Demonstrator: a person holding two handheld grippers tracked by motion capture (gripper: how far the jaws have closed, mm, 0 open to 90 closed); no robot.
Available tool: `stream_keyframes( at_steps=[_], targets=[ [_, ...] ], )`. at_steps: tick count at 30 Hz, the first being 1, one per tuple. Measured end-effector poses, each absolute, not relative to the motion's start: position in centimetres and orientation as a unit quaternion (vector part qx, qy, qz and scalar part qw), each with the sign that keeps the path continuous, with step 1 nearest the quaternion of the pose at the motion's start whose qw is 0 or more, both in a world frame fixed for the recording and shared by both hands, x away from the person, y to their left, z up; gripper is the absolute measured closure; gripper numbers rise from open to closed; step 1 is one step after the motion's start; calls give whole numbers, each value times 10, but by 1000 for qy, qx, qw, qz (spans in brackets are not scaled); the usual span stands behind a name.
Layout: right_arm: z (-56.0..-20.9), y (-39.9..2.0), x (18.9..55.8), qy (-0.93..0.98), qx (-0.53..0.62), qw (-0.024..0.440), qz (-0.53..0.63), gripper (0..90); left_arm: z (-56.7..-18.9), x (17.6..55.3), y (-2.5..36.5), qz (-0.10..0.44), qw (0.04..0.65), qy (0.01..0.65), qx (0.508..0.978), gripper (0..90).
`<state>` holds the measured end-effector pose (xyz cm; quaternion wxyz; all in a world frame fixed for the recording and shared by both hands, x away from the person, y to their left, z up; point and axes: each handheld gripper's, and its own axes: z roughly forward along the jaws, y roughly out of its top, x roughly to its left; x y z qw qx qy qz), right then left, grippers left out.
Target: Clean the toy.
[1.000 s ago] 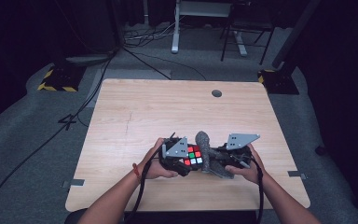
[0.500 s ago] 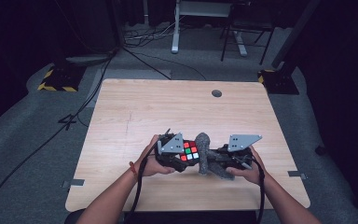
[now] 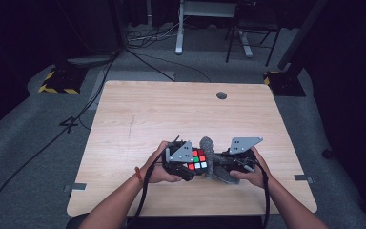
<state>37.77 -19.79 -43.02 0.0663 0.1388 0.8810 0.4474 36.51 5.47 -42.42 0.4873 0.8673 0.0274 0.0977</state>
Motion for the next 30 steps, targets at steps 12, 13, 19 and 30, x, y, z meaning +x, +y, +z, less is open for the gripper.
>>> stream_keyframes(
  at_steps=[12, 13, 19, 30],
  targets=[
    [-431, -195, 372, 879, 114, 58, 460, 752, -423, 374, 67, 103, 497, 50, 860, 335],
    [-428, -197, 372, 874, 114, 62, 468, 752, -424, 375, 66, 99, 496, 52, 861, 335],
    [-412, -204, 366, 853, 108, 84, 504, 751, -434, 370, 52, 87, 475, 33, 875, 335],
    [-420, -205, 374, 855, 135, 96, 491, 751, -432, 359, 44, 86, 475, 14, 876, 335]
  ],
)
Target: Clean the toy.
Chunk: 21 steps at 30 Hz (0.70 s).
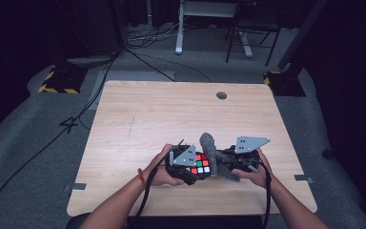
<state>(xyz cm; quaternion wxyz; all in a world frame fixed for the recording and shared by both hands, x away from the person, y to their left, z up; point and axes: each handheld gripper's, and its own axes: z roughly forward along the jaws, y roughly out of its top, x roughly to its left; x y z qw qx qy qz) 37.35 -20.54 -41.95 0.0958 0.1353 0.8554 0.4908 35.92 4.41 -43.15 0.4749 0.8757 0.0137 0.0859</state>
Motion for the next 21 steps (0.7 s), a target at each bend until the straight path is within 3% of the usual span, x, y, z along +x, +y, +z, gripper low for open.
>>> stream_keyframes(
  at_steps=[9, 21],
  targets=[
    [-431, -200, 376, 869, 139, 90, 466, 752, -418, 362, 57, 92, 514, 32, 852, 334],
    [-433, -194, 369, 876, 122, 73, 461, 751, -416, 371, 66, 96, 519, 49, 848, 335]
  ],
)
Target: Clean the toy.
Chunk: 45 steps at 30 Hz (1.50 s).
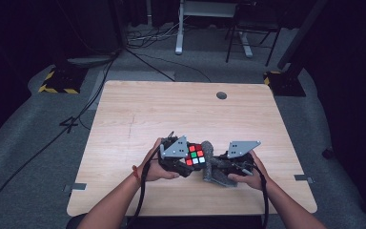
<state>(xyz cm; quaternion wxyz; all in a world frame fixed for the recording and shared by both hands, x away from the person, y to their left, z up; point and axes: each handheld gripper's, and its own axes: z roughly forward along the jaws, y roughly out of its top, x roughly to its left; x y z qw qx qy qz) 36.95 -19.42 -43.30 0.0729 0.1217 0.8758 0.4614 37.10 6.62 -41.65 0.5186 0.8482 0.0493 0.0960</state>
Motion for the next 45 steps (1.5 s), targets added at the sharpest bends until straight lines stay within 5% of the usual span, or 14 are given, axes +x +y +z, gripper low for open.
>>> stream_keyframes(
  at_steps=[16, 45],
  targets=[
    [-409, -204, 361, 852, 111, 91, 504, 749, -432, 370, 52, 80, 486, 37, 869, 335],
    [-432, -196, 370, 883, 119, 82, 446, 748, -415, 362, 57, 95, 521, 36, 847, 334]
  ],
)
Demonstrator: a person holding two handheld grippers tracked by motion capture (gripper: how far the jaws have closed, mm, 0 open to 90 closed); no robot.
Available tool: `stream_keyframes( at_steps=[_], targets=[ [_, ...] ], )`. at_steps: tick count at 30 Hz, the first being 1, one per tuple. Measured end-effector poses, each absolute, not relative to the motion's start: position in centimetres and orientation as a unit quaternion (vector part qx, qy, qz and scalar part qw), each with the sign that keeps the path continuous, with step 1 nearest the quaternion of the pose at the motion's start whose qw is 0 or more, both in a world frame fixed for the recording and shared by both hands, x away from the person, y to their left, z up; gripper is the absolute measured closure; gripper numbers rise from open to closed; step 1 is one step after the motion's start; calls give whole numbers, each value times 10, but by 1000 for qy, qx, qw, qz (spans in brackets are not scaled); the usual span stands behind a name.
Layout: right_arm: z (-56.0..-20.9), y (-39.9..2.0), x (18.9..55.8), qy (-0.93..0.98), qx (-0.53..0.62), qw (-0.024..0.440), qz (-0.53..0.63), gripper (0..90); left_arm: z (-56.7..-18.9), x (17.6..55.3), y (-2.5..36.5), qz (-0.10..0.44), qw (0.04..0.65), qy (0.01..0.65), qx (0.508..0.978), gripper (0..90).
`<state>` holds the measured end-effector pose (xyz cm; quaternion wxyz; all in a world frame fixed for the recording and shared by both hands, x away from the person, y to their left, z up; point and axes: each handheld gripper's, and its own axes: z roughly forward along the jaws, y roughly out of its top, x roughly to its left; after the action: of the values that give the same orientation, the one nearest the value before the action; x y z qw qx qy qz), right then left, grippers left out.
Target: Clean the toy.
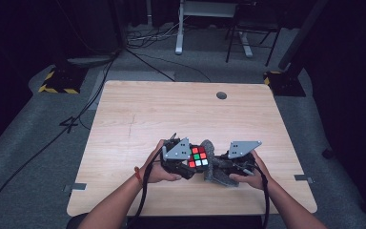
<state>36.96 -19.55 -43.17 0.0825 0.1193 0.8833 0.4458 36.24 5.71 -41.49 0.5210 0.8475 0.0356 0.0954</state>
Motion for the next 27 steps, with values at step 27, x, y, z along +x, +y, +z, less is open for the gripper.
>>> stream_keyframes(
  at_steps=[27],
  targets=[
    [-448, -212, 392, 903, 145, 93, 393, 746, -435, 370, 50, 95, 483, 37, 870, 335]
  ],
)
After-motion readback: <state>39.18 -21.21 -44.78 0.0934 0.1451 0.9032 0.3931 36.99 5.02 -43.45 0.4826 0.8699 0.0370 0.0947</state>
